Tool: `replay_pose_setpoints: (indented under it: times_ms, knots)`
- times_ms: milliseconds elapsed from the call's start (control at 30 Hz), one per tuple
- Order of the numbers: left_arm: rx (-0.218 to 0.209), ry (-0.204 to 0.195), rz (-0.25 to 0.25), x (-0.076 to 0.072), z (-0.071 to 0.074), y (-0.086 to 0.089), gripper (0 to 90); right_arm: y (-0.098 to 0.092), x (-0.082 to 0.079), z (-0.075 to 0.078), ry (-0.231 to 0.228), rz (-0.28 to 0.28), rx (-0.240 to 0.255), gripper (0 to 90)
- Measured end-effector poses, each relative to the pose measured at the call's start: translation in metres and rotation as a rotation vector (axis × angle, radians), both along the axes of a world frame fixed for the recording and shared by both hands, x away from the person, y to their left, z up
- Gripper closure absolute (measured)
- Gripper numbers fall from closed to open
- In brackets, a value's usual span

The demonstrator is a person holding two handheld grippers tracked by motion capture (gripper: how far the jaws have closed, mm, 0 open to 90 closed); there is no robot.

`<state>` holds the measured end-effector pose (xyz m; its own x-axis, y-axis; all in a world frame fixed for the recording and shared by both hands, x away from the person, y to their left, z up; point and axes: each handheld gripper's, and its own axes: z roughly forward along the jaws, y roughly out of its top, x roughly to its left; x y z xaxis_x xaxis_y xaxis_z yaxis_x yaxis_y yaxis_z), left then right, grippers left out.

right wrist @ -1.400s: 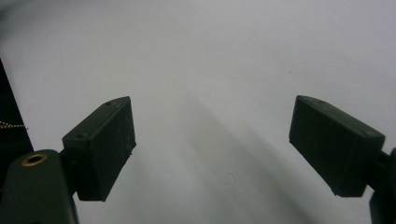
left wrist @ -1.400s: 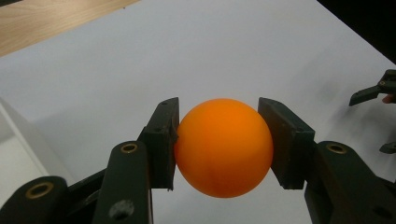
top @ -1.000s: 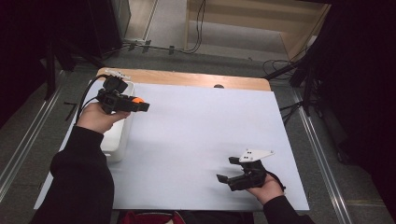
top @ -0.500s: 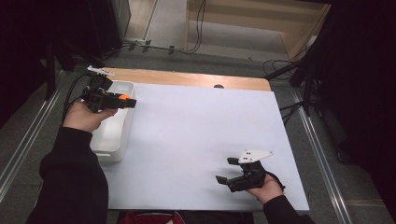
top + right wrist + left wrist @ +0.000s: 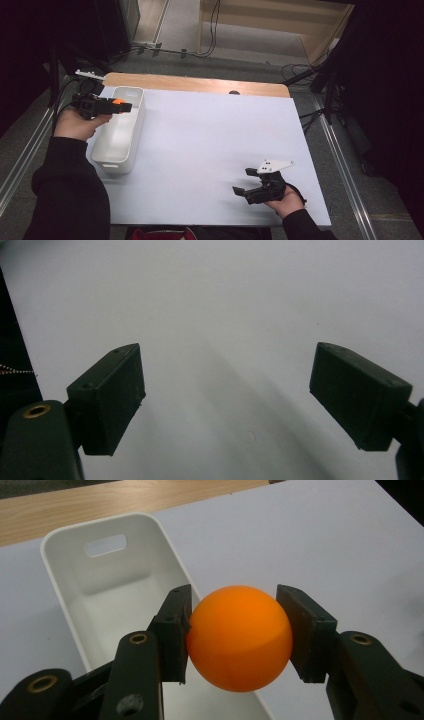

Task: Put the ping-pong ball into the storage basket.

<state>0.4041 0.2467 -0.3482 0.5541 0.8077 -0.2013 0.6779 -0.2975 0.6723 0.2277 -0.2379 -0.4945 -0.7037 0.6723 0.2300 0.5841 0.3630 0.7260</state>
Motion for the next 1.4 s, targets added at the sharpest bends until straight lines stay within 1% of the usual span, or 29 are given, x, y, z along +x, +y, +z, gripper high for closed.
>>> replay_pose_setpoints:
  times_ms: [33, 100, 133, 167, 200, 233, 267, 333, 433, 467, 500, 533, 600, 633, 667, 700, 767, 800, 833, 867, 967, 1000, 1033, 1067, 1133, 1267, 1400]
  knots:
    - [0.0, 0.0, 0.0, 0.0, 0.0, 0.0, 50.9, 0.0, 0.0, 0.0, -0.001, 0.0, 0.002, 13.1]
    - [0.005, -0.003, 0.021, 0.001, -0.002, 0.004, 50.8, 0.0, 0.0, 0.0, -0.002, -0.005, 0.008, 13.2]
    - [0.0, -0.002, 0.025, 0.002, -0.004, 0.005, 50.9, 0.0, 0.0, 0.0, -0.005, -0.003, 0.007, 13.1]
    - [0.0, -0.002, 0.05, 0.005, -0.007, 0.007, 50.9, 0.0, 0.0, 0.0, -0.005, -0.002, 0.005, 13.2]
    - [0.0, -0.002, 0.05, 0.005, -0.007, 0.007, 50.9, 0.0, 0.0, 0.0, -0.005, -0.002, 0.005, 13.2]
    - [-0.005, 0.001, 0.059, 0.006, -0.009, 0.008, 50.9, 0.0, -0.001, 0.001, 0.0, -0.002, 0.007, 13.2]
    - [0.0, 0.0, 0.073, 0.008, -0.012, 0.008, 50.8, 0.0, -0.002, 0.001, -0.004, -0.002, 0.003, 13.2]
    - [0.003, 0.005, 0.07, 0.009, -0.014, 0.007, 50.9, 0.001, -0.002, 0.001, -0.008, -0.003, 0.006, 13.2]
    - [0.013, 0.014, 0.081, 0.014, -0.021, 0.005, 50.8, 0.0, -0.002, 0.002, -0.018, 0.003, 0.008, 13.2]
    - [0.013, 0.014, 0.081, 0.014, -0.021, 0.005, 50.9, 0.0, -0.002, 0.002, -0.018, 0.003, 0.008, 13.2]
    - [0.023, 0.013, 0.089, 0.015, -0.022, 0.005, 50.8, 0.0, -0.003, 0.003, -0.014, -0.002, 0.008, 13.2]
    - [0.018, 0.015, 0.093, 0.016, -0.024, 0.004, 50.8, 0.0, -0.003, 0.003, -0.016, -0.001, 0.011, 13.2]
    - [0.024, 0.017, 0.092, 0.018, -0.028, 0.0, 50.8, -0.001, -0.003, 0.004, -0.023, -0.002, 0.018, 13.2]
    - [0.018, 0.019, 0.1, 0.019, -0.03, -0.001, 50.8, -0.001, -0.004, 0.004, -0.025, -0.005, 0.017, 13.2]
    - [0.016, 0.028, 0.099, 0.02, -0.032, -0.002, 50.8, -0.001, -0.004, 0.004, -0.026, -0.007, 0.018, 13.2]
    - [0.016, 0.028, 0.099, 0.02, -0.032, -0.002, 50.8, -0.001, -0.004, 0.004, -0.023, -0.011, 0.019, 13.2]
    - [0.03, 0.04, 0.101, 0.023, -0.038, -0.006, 50.8, -0.002, -0.004, 0.004, -0.022, -0.019, 0.016, 13.2]
    - [0.03, 0.04, 0.101, 0.023, -0.038, -0.006, 50.8, -0.003, -0.004, 0.004, -0.027, -0.023, 0.017, 13.2]
    - [0.038, 0.041, 0.1, 0.024, -0.039, -0.008, 50.8, -0.003, -0.005, 0.005, -0.027, -0.029, 0.018, 13.2]
    - [0.037, 0.053, 0.103, 0.025, -0.043, -0.01, 50.7, -0.004, -0.005, 0.005, -0.024, -0.03, 0.026, 13.1]
    - [0.028, 0.064, 0.105, 0.027, -0.046, -0.011, 50.7, -0.004, -0.004, 0.005, -0.029, -0.028, 0.026, 13.2]
    - [0.032, 0.068, 0.107, 0.028, -0.048, -0.012, 50.7, -0.004, -0.004, 0.006, -0.03, -0.029, 0.025, 13.2]
    - [0.032, 0.068, 0.107, 0.028, -0.048, -0.012, 50.7, -0.004, -0.004, 0.006, -0.03, -0.029, 0.025, 13.2]
    - [0.04, 0.076, 0.107, 0.029, -0.05, -0.014, 50.7, -0.004, -0.005, 0.006, -0.033, -0.029, 0.024, 13.2]
    - [0.044, 0.077, 0.111, 0.029, -0.051, -0.014, 50.6, -0.004, -0.005, 0.006, -0.026, -0.029, 0.024, 13.1]
    - [0.039, 0.08, 0.119, 0.03, -0.052, -0.013, 50.5, -0.004, -0.005, 0.006, -0.026, -0.027, 0.023, 13.1]
    - [0.032, 0.075, 0.128, 0.03, -0.051, -0.011, 50.5, -0.004, -0.005, 0.006, -0.028, -0.027, 0.024, 13.2]
